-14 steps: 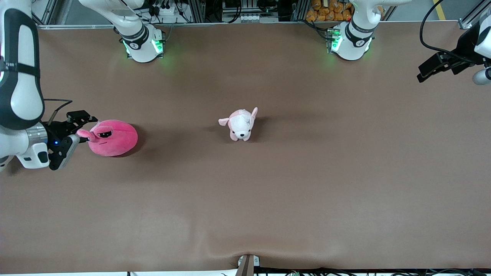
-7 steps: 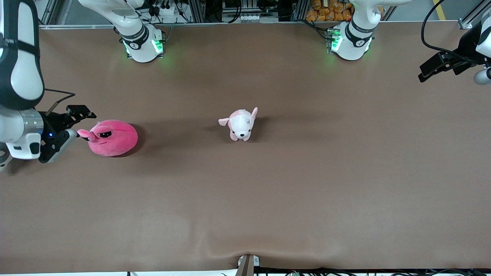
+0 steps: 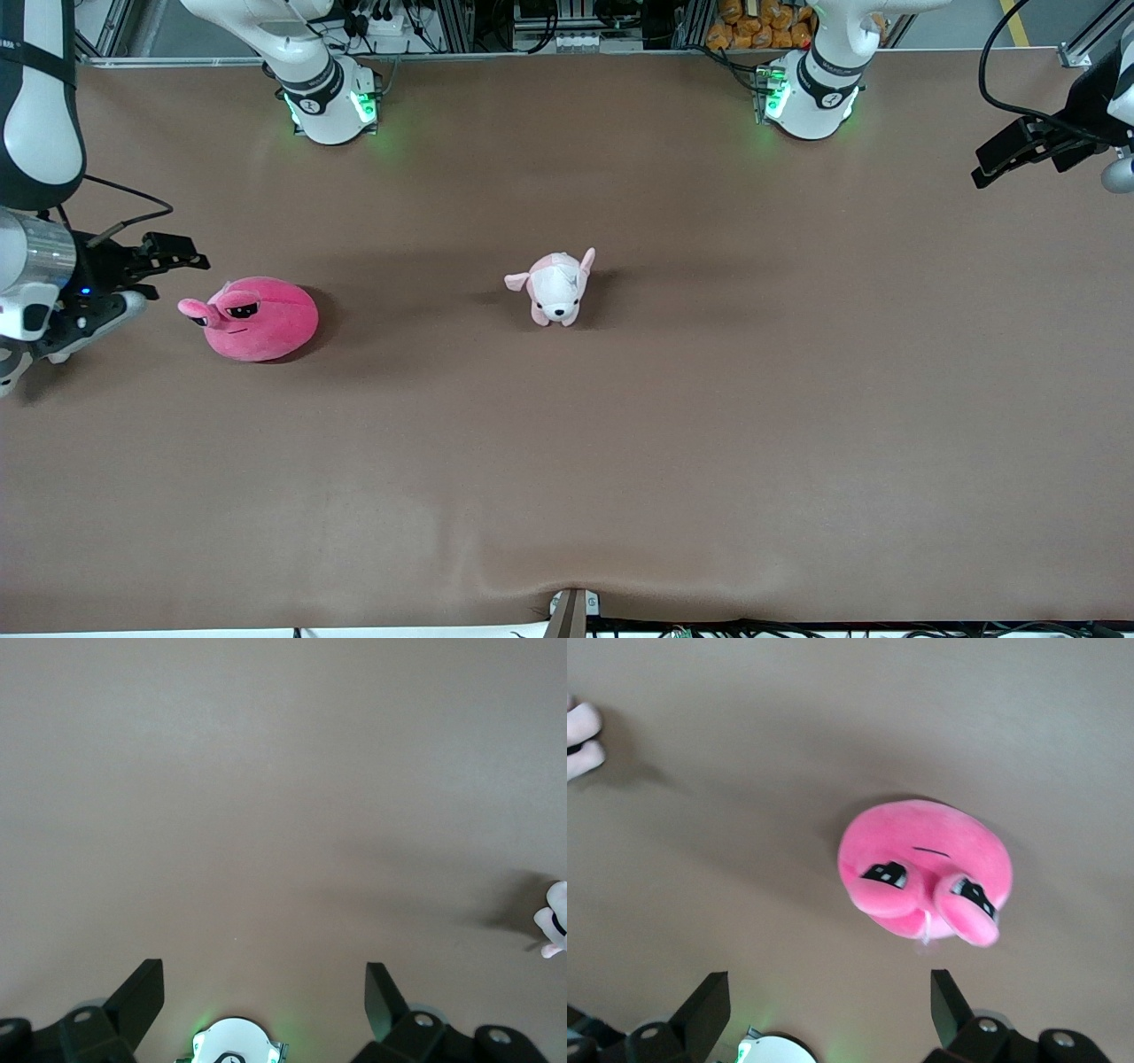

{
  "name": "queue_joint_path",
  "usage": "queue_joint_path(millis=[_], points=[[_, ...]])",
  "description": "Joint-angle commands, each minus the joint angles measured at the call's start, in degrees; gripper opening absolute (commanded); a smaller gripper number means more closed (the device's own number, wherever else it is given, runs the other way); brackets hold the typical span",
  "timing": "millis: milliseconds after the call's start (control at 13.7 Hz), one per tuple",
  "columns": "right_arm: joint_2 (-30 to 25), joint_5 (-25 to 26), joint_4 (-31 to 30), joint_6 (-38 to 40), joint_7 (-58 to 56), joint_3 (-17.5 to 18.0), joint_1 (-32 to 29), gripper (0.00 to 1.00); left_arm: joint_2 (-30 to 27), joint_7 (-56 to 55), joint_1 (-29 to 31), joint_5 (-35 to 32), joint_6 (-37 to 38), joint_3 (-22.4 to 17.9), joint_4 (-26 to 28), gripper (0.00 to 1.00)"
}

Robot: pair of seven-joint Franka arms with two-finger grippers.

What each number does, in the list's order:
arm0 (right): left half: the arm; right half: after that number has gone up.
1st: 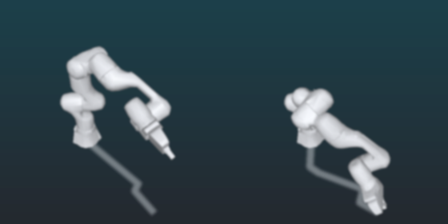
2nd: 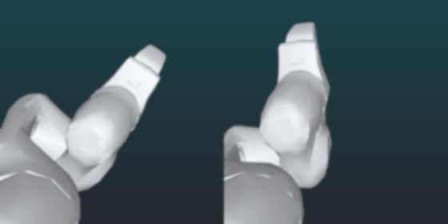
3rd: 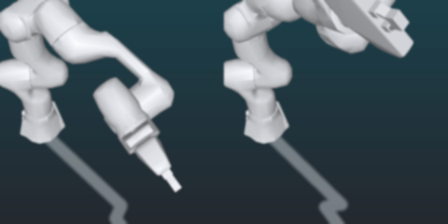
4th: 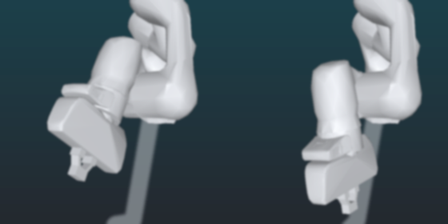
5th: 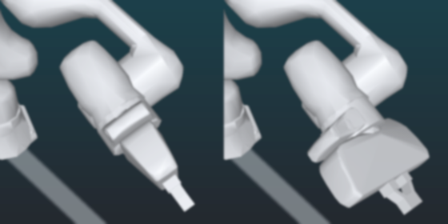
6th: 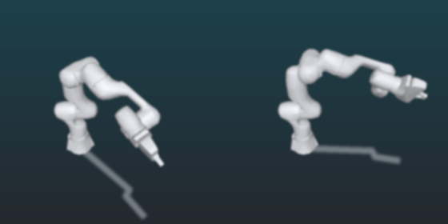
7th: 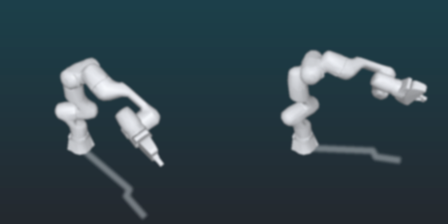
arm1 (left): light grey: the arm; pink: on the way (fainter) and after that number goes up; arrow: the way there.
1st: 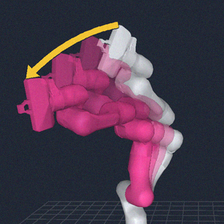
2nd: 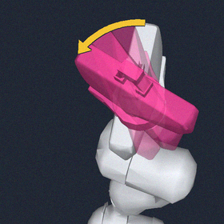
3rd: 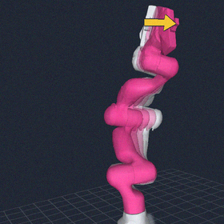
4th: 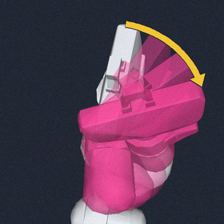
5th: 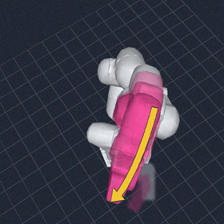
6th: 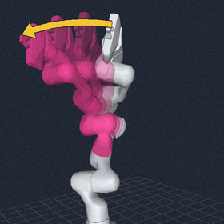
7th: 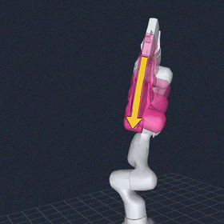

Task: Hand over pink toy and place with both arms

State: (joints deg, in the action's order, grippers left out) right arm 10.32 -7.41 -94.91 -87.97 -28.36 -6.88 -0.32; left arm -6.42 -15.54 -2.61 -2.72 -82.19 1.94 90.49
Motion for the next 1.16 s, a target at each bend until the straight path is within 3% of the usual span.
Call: queue_joint_path(millis=[0,437,655,1092], points=[[-2.1,2.2,0.2,-0.3,7.0,-0.8,-1.2,1.00,-1.1,1.3,-0.1,-0.4,-0.2,-0.2,0.7,1.00],[-3.4,2.3,5.7,0.9,14.5,-0.9,-1.4,1.00,-1.0,1.5,-0.3,-0.3,0.1,0.0,0.6,1.00],[-6.9,2.4,6.0,1.2,17.9,-0.7,-1.2,1.00,-1.1,4.1,-0.1,0.2,0.4,0.0,0.0,1.00],[-13.8,5.0,5.1,5.7,31.2,5.8,-1.6,1.00,-1.5,3.5,0.1,0.3,2.7,0.7,0.0,1.00]])
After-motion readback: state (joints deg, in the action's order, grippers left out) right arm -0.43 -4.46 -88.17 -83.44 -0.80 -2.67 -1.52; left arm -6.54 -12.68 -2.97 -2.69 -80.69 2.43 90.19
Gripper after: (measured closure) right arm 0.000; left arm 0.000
